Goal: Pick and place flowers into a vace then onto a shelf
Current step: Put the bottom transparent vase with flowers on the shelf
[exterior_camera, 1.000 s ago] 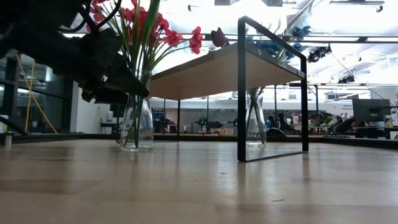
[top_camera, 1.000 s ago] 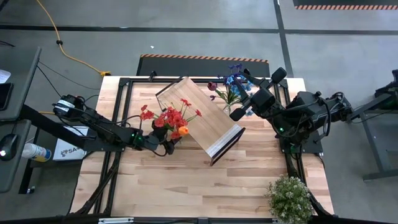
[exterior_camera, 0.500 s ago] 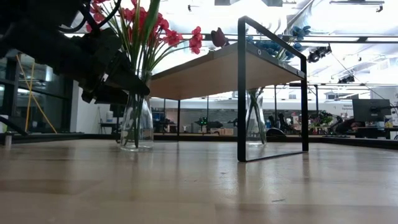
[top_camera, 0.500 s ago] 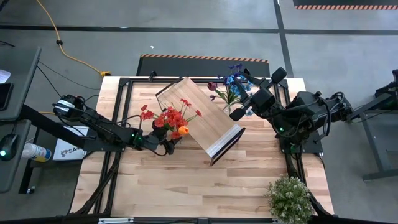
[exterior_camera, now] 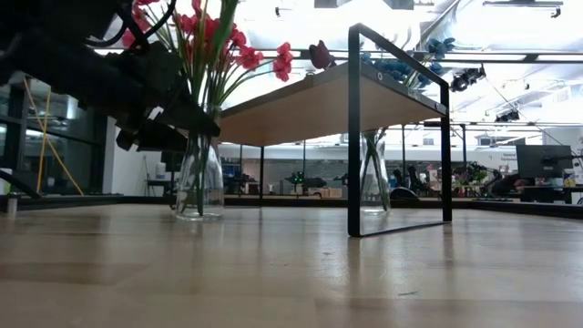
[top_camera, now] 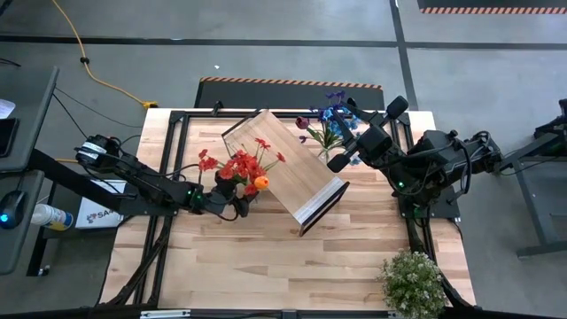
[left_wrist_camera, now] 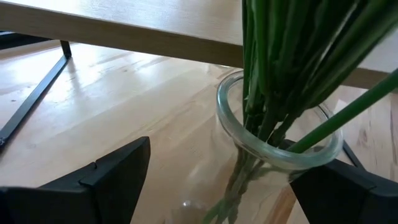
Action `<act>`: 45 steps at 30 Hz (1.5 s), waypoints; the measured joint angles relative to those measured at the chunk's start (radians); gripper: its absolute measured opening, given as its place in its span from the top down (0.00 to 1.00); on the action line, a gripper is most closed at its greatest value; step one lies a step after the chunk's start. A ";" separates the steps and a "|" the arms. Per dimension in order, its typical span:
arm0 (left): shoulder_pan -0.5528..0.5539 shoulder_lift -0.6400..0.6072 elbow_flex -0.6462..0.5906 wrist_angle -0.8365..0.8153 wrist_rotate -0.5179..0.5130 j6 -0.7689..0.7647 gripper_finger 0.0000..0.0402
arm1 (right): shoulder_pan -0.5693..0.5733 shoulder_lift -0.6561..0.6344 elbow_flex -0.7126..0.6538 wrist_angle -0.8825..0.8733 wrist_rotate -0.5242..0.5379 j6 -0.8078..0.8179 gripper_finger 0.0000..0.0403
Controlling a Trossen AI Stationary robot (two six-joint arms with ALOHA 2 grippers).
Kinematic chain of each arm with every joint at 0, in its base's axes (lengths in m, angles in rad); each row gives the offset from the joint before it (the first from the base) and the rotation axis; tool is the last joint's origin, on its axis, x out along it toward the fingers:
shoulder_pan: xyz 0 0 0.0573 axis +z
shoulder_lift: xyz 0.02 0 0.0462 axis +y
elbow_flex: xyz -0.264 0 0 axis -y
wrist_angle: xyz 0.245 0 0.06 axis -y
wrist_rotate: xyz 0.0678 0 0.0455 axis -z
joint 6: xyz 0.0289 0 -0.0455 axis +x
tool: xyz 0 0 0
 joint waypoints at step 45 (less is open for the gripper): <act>0.000 0.000 0.000 -0.030 -0.037 -0.075 0.45 | 0.000 0.000 0.000 0.001 0.000 0.000 0.75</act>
